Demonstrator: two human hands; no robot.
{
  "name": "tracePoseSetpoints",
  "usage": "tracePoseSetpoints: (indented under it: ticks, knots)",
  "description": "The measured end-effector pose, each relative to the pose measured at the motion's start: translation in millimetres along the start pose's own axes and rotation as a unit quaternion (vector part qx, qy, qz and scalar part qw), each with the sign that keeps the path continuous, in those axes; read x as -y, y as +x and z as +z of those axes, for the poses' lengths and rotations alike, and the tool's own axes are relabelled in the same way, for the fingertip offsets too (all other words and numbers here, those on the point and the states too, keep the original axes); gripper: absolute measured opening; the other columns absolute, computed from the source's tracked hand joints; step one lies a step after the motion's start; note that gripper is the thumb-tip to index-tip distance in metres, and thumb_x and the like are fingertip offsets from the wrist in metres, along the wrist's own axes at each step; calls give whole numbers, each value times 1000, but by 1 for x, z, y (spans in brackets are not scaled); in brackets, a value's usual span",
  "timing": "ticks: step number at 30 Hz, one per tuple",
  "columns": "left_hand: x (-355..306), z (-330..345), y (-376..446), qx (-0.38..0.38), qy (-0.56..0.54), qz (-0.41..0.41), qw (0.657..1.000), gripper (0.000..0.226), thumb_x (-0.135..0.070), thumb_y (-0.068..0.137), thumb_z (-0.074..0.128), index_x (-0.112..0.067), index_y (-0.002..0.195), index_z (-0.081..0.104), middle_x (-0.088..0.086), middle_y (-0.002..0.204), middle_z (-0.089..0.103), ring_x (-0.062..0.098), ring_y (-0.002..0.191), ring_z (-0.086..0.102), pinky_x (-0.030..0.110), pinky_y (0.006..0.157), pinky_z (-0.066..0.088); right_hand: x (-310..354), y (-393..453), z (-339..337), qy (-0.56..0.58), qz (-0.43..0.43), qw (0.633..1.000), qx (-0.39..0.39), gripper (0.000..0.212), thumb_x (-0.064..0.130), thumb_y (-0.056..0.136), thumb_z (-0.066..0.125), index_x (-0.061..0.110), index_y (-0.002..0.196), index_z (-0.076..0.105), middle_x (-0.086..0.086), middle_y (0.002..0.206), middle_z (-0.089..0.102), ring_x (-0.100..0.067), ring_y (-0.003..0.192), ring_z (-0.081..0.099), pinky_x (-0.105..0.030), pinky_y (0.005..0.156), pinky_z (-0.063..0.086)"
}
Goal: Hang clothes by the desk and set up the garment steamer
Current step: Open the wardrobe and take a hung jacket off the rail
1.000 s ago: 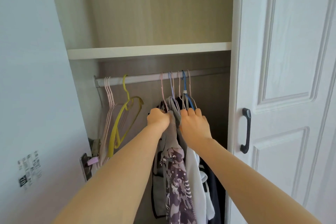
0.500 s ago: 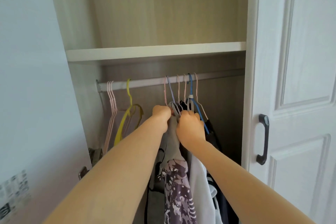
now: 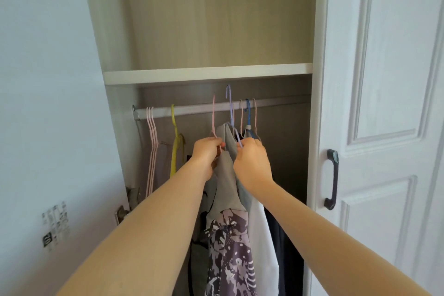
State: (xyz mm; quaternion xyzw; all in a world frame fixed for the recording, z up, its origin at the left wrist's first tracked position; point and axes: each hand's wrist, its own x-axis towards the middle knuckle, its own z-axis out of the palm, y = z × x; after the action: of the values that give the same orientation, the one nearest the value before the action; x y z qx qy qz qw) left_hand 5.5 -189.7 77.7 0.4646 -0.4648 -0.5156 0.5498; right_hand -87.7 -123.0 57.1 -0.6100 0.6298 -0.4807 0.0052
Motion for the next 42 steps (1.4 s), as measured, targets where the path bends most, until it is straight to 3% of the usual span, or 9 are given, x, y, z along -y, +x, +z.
tracePoseSetpoints:
  ticks: [6, 9, 13, 19, 22, 28, 31, 38, 42]
  knots:
    - [14, -7, -46, 8, -1, -18, 1000, 11, -13, 93, 55, -13, 85, 63, 2, 76, 62, 13, 67, 54, 29, 68, 43, -1, -41, -15, -15, -8, 999, 38, 15, 2, 95, 46, 7, 109, 49, -9, 111, 46, -20, 75, 55, -29, 63, 51]
    - [21, -10, -73, 5, 6, -34, 999, 13, -12, 94, 54, -11, 84, 63, 2, 75, 61, 13, 63, 50, 28, 64, 41, -1, -64, -25, 1, 12, 999, 49, 16, 2, 94, 45, 9, 108, 48, -7, 110, 45, -21, 79, 55, -31, 65, 52]
    - [27, -12, -111, 15, 5, -47, 999, 18, -13, 92, 55, -11, 77, 63, 3, 75, 58, 13, 60, 46, 26, 58, 39, 3, -96, -46, 22, 14, 997, 66, 21, 2, 94, 43, 11, 112, 48, -4, 113, 43, -12, 75, 48, -21, 60, 44]
    - [19, -12, -187, 34, -64, -66, 995, 15, -15, 91, 58, -10, 79, 65, 6, 83, 60, 17, 71, 54, 28, 61, 45, 15, -146, -93, 20, 17, 998, 56, 18, 3, 94, 39, 12, 106, 49, -2, 108, 43, -11, 76, 45, -22, 61, 40]
    - [14, -20, -230, 65, -83, -60, 993, 16, -17, 93, 57, -6, 92, 69, 8, 94, 61, 20, 81, 57, 31, 68, 52, 23, -176, -125, 27, 24, 998, 54, 17, 5, 96, 35, 12, 99, 50, -2, 104, 44, -15, 81, 46, -20, 61, 36]
    - [0, -36, -320, 146, -103, -49, 983, 36, -8, 91, 60, -8, 126, 58, 0, 96, 63, 17, 75, 57, 24, 54, 53, 53, -244, -182, 19, 1, 999, 42, 18, 8, 97, 40, 12, 102, 56, 1, 102, 48, -9, 83, 44, -9, 61, 32]
    - [-1, -47, -357, 169, -117, -53, 977, 34, -10, 92, 59, -11, 126, 57, 2, 98, 65, 20, 84, 60, 30, 68, 57, 66, -275, -205, -3, 9, 999, 45, 20, 6, 96, 40, 10, 104, 58, -2, 105, 53, -12, 87, 45, -14, 63, 33]
    - [5, -78, -431, 223, -50, -38, 973, 35, -10, 90, 61, -7, 124, 53, 6, 95, 73, 15, 69, 68, 31, 76, 55, 94, -341, -248, -34, 54, 996, 67, 24, 5, 95, 38, 4, 106, 59, -2, 106, 53, -17, 94, 49, -29, 79, 38]
    - [8, -97, -468, 249, -20, -32, 968, 34, -9, 89, 62, -6, 122, 55, 10, 101, 73, 18, 79, 69, 33, 84, 55, 121, -381, -266, -38, 68, 994, 74, 27, 3, 93, 38, -14, 104, 57, -23, 105, 59, -34, 98, 53, -47, 86, 45]
